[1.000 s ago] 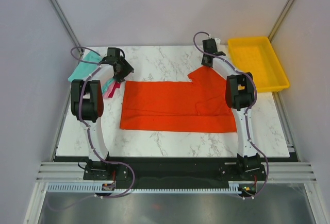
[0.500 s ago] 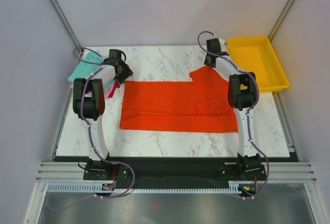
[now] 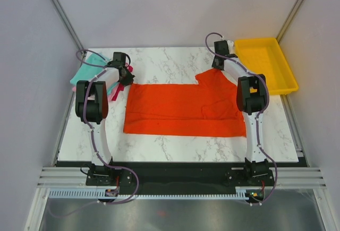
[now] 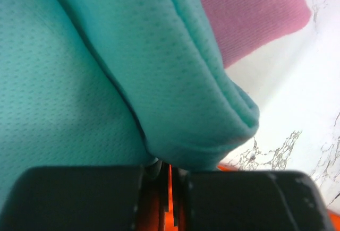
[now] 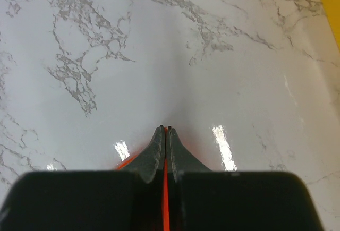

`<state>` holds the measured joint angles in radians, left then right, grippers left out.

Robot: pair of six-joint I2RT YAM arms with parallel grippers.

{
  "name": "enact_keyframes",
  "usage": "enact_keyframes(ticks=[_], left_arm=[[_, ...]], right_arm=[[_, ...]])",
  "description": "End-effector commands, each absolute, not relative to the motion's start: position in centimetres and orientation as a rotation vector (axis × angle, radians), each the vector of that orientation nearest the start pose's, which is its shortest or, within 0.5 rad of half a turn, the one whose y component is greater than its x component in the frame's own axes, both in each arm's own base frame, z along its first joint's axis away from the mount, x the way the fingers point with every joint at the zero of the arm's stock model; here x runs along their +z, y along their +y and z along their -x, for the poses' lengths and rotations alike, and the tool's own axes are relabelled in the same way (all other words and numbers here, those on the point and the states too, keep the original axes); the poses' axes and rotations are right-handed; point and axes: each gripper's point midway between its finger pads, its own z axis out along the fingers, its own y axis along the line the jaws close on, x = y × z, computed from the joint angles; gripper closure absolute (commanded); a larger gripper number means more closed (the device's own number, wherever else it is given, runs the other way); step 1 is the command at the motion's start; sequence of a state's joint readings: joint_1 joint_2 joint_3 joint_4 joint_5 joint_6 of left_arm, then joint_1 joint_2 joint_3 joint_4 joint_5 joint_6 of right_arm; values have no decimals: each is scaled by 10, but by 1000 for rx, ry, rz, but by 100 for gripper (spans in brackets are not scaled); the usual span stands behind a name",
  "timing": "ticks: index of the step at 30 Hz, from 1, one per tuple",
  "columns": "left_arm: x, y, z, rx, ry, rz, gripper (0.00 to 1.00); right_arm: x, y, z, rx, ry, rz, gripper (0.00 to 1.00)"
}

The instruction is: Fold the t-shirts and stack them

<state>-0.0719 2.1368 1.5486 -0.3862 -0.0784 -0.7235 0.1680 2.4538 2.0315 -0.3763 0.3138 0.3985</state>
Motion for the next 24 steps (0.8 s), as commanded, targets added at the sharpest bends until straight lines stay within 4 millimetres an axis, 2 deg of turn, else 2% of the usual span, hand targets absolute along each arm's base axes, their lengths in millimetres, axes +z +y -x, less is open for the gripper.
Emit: enact_keyframes(ticks=[1, 2, 6, 7, 9, 12, 13, 15, 16, 17, 19, 20, 24], left_arm=[[34, -49, -516, -184, 2380, 819, 98], [39, -49, -517, -189, 2370, 817, 98], [57, -51, -520, -219, 2329, 815, 98], [63, -52, -523, -237, 2310, 810, 98], [73, -53, -522, -255, 2286, 801, 98], [86, -52, -522, -265, 2252, 794, 98], [91, -51, -522, -264, 2241, 793, 98], [100, -50, -521, -262, 2226, 782, 98], [104, -49, -521, -258, 2217, 778, 98], [105, -48, -520, -258, 2214, 780, 98], [111, -47, -519, -257, 2200, 781, 98], [112, -47, -517, -258, 2198, 785, 98], [114, -48, -516, -271, 2193, 788, 98]], right_arm=[[79, 51, -617, -59, 2199, -488, 100], [79, 50, -615, -51, 2198, -499, 100], [106, 34, -613, -25, 2149, -542, 100], [106, 32, -610, -28, 2152, -542, 100], [120, 29, -609, -16, 2126, -544, 100], [133, 30, -604, 8, 2103, -536, 100], [132, 32, -602, 23, 2108, -531, 100], [146, 33, -601, 42, 2081, -528, 100], [146, 33, -598, 45, 2083, -527, 100], [155, 34, -597, 56, 2063, -525, 100], [160, 35, -593, 64, 2059, -521, 100], [169, 36, -592, 76, 2045, -517, 100], [181, 39, -585, 96, 2037, -493, 100]])
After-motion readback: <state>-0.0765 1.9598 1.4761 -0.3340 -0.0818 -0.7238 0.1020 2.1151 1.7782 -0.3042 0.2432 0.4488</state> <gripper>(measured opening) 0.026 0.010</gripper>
